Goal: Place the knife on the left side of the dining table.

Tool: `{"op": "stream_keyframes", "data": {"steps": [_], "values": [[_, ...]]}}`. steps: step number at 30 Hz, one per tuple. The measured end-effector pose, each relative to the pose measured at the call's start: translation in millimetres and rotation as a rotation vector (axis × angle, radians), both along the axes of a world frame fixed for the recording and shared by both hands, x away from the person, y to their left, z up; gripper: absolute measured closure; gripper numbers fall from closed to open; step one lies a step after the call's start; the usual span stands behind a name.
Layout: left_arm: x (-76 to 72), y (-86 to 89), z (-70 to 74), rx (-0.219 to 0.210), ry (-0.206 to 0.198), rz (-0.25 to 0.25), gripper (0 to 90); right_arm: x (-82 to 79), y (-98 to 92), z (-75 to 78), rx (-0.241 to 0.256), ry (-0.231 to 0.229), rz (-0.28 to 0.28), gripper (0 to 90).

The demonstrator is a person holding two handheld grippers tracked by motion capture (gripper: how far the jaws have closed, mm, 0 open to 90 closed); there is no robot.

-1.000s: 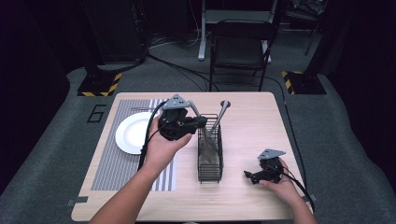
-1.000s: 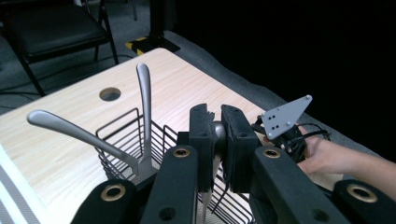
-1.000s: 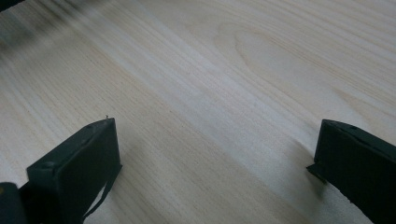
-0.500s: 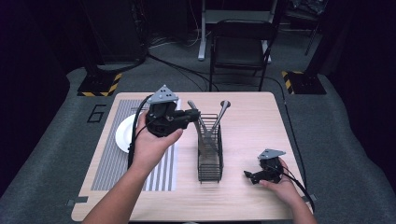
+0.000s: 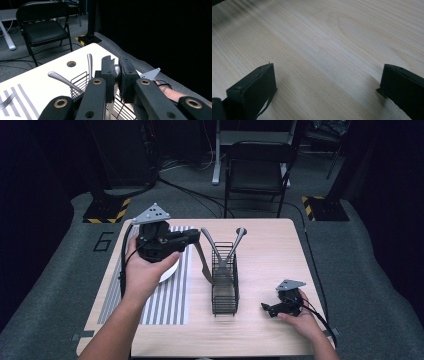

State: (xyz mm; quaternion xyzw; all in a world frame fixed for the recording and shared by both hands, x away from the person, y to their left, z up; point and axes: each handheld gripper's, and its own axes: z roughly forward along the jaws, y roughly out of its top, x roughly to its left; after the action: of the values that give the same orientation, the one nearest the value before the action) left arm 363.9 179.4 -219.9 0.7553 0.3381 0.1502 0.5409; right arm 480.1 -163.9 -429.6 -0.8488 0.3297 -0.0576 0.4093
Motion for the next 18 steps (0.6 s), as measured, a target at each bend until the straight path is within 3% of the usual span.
{"op": "stream_keyframes", "data": {"steps": [8,18], "values": [[-0.7,14.6,-1.3,0.012,-0.002,0.035,83.6,0.0,0.0,0.0,0.0,0.0,0.0,0.0],[9.7,31.6,-28.9,0.034,0.041,0.09,83.6,0.0,0.0,0.0,0.0,0.0,0.0,0.0]]}}
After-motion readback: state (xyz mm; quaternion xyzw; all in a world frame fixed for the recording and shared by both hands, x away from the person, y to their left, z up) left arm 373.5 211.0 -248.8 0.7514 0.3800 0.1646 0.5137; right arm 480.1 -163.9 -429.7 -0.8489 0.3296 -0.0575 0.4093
